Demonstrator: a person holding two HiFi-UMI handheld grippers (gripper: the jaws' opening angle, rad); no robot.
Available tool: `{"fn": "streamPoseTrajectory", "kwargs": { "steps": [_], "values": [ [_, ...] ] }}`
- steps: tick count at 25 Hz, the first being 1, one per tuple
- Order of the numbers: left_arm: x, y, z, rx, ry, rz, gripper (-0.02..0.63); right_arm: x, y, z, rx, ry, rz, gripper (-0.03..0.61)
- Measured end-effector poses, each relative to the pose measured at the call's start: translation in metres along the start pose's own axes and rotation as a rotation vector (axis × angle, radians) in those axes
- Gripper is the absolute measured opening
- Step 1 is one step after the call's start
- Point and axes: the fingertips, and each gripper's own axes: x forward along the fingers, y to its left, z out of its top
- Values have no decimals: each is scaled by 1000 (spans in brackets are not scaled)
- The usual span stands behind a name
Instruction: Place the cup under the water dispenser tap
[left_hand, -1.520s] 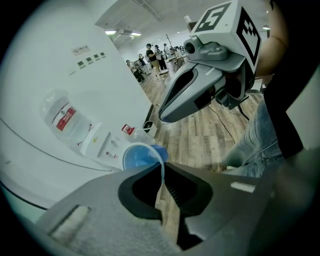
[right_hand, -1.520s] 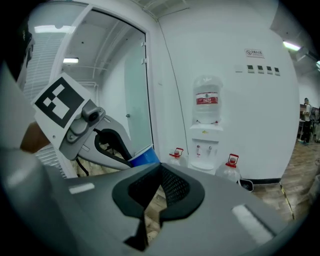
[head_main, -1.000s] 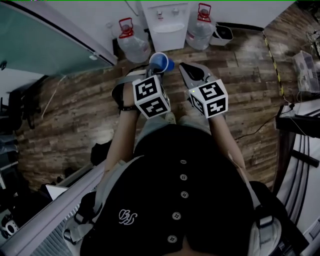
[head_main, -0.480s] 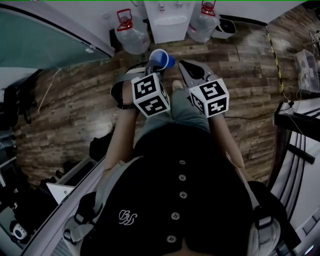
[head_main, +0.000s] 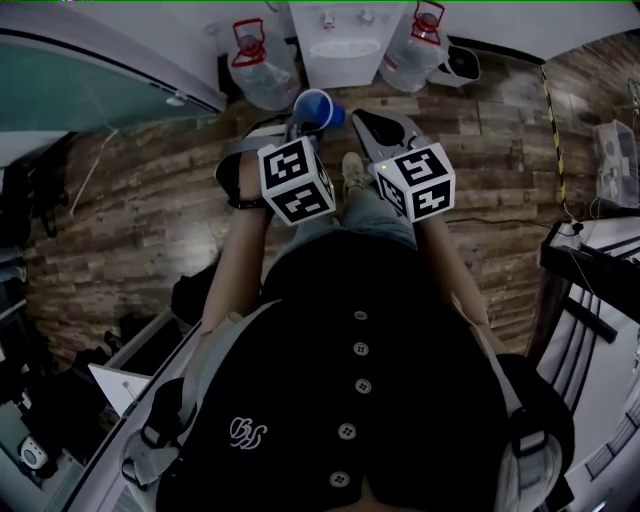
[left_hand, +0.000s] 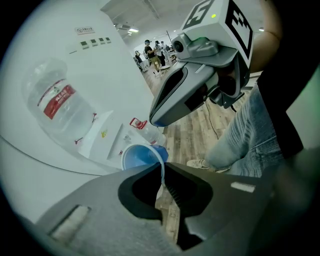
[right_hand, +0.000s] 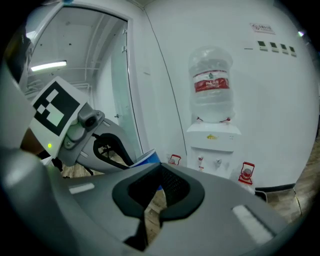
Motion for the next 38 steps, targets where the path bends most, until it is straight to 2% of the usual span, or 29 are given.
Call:
{"fn": "streamPoseTrajectory", "kwargs": {
  "steps": [7,15,26,38],
  "values": [
    [28,57,15,-40,30,5,25,37,-55,30,-28,16,41,0],
    [57,94,29,-73,56,-1,25,65,-96,45,-53,38,93,0],
    [79,103,41,-83,74,-41,25,75,-120,40,-32,62,112,0],
    [88,114,37,-19,71,-86,25,86,-134,41,24,66,43,0]
  ]
}}
